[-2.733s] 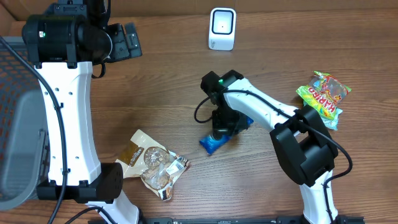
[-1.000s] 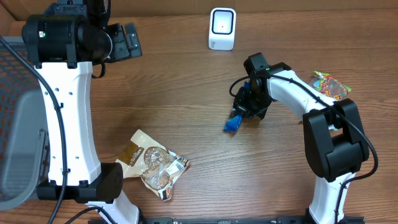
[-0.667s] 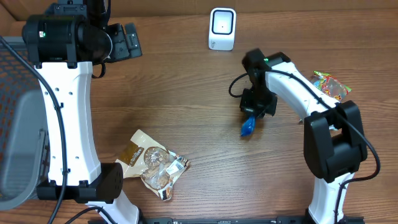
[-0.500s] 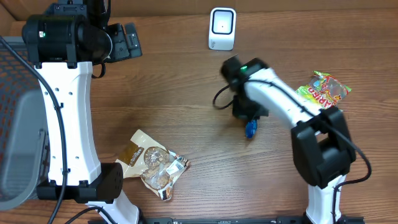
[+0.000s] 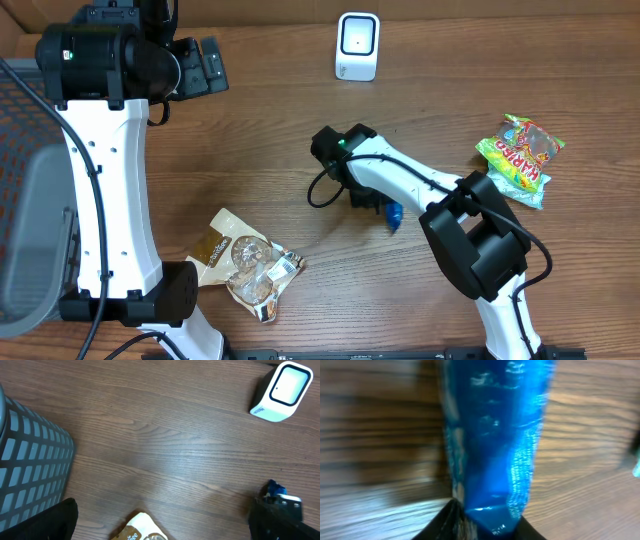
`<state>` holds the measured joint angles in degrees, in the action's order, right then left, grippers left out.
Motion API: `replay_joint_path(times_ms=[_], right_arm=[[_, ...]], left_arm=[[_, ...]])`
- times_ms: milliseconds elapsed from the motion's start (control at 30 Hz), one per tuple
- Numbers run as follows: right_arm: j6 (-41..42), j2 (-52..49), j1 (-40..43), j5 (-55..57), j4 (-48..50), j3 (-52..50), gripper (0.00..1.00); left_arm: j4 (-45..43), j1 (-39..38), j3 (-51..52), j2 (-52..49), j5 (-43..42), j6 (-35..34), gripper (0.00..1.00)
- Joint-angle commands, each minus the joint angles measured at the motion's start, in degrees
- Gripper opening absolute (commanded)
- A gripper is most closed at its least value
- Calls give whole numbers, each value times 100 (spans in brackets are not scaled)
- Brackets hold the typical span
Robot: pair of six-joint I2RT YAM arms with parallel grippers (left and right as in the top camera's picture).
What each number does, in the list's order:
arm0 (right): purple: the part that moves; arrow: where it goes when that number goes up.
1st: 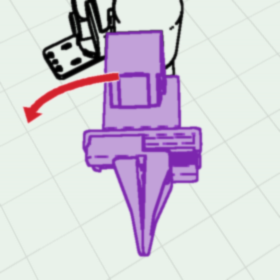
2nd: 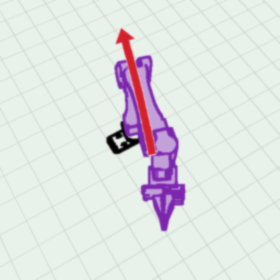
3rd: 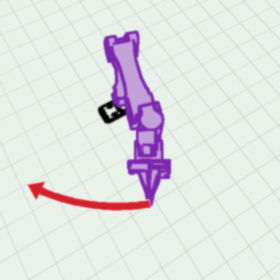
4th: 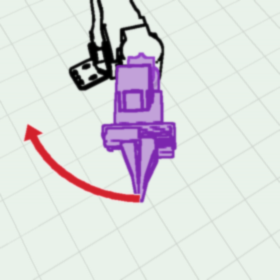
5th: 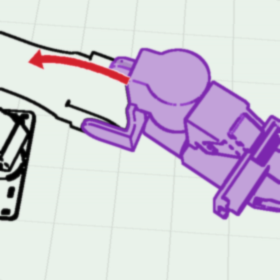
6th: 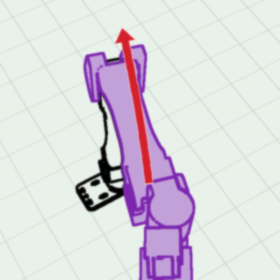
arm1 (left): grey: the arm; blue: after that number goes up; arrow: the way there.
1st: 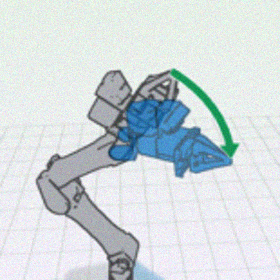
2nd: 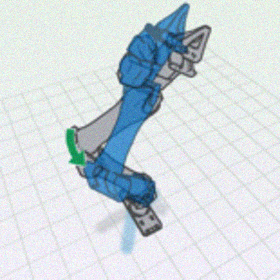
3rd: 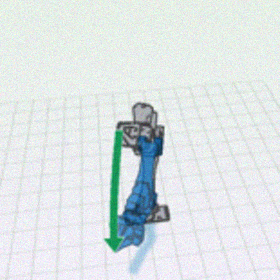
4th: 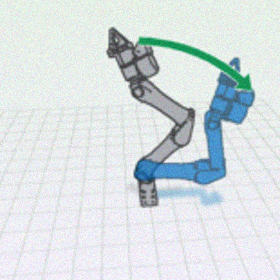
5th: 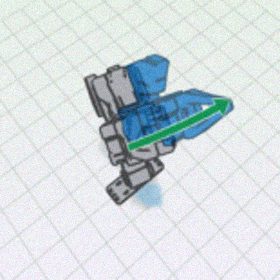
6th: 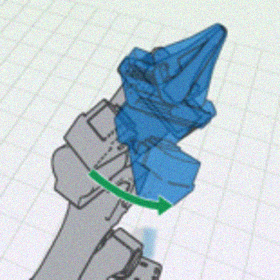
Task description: Scan the item barcode
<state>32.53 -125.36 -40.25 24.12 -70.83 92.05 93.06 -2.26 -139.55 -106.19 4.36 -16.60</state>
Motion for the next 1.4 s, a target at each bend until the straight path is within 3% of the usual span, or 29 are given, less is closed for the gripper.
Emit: replay_joint_path(times_ms=[0, 300, 467, 667, 933, 1033, 1167, 1367], right_arm=[[-866, -98, -293, -590, 136, 105, 34], [-1005, -98, -870, -730, -356, 651, 53], [-990, -98, -929, -833, -579, 1357, 54], [-1327, -98, -872, -2382, 55, 1580, 54], [-852, -35, 195, -2599, -501, 1947, 53], [-859, -66, 984, -3169, -476, 1923, 59], [-909, -216, 1574, -3589, -219, 1912, 59], [-2020, -385, 1816, -4028, 393, 1814, 60]], left_arm=[[-9, -39, -42, -24, 52, -76, 100], [-9, -39, -42, -24, 52, -79, 99], [-9, -39, -42, -24, 52, -76, 100], [-9, -39, -42, -24, 52, -76, 100], [-9, -39, -42, -24, 52, -76, 100], [-9, -39, -42, -24, 52, -76, 100], [-9, -39, -42, -24, 52, -76, 99], [-9, -39, -42, -24, 52, -76, 100]])
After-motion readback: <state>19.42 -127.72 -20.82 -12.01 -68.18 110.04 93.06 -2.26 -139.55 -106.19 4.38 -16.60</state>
